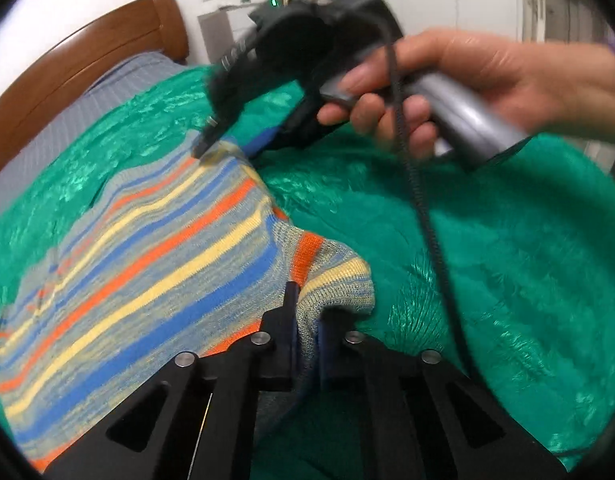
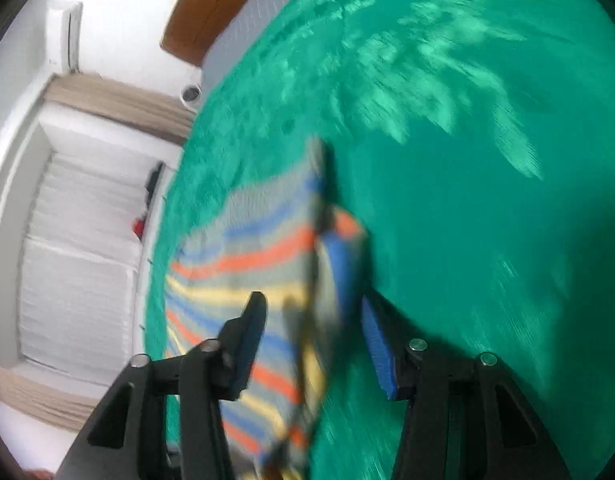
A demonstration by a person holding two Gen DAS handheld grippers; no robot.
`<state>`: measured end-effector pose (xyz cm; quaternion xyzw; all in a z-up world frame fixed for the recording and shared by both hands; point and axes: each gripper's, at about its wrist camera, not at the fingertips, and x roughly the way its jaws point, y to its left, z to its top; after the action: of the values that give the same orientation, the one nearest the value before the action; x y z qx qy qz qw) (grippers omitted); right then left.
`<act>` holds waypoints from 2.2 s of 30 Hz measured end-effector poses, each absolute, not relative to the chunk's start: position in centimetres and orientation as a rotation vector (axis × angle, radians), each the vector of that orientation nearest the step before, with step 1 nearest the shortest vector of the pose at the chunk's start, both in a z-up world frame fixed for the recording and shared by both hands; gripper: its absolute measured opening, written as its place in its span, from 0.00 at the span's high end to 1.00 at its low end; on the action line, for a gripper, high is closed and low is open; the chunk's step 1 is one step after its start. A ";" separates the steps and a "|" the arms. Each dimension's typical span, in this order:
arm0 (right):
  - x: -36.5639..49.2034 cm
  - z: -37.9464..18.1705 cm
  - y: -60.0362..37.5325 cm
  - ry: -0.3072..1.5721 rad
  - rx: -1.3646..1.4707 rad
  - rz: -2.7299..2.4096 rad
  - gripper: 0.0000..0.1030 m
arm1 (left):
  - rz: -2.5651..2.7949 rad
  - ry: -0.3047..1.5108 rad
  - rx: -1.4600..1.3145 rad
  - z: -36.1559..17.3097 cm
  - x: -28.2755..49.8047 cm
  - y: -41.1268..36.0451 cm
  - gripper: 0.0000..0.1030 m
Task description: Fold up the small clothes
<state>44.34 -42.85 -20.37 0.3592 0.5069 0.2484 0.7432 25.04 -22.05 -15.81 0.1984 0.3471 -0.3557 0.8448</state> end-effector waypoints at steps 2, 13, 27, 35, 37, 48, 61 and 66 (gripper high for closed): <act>44.8 -19.3 -42.1 1.111 0.726 0.516 0.91 | -0.746 0.728 0.320 -14.7 25.3 -20.4 0.96; 46.2 -6.9 -29.1 1.012 0.501 0.678 0.91 | -0.510 0.691 -0.143 -8.8 25.6 -3.2 0.96; 49.8 -14.8 -8.2 1.119 0.534 0.795 0.69 | -0.158 0.869 -0.261 -14.3 26.3 10.2 0.69; 45.0 -11.0 -12.9 1.032 0.326 0.738 0.64 | -0.202 0.787 -0.291 -12.1 25.7 11.0 0.26; 41.9 -9.9 -13.6 1.006 0.182 0.740 0.64 | -0.181 0.781 -0.247 -11.9 27.1 10.0 0.25; 30.8 -17.2 -14.5 1.037 -0.047 0.595 0.63 | -0.082 0.966 -0.163 -15.1 28.0 9.4 0.85; 24.3 -11.8 -16.1 0.961 -0.100 0.394 0.26 | -0.009 0.888 -0.072 -10.2 22.5 9.2 0.33; 23.0 -10.5 -15.5 0.937 -0.116 0.372 0.26 | -0.015 0.870 -0.055 -9.0 21.6 9.0 0.33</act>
<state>22.99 -15.50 -10.54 -0.0555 0.4487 0.1780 0.8740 21.62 9.05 -9.00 -0.0267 0.4214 -0.0073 0.9064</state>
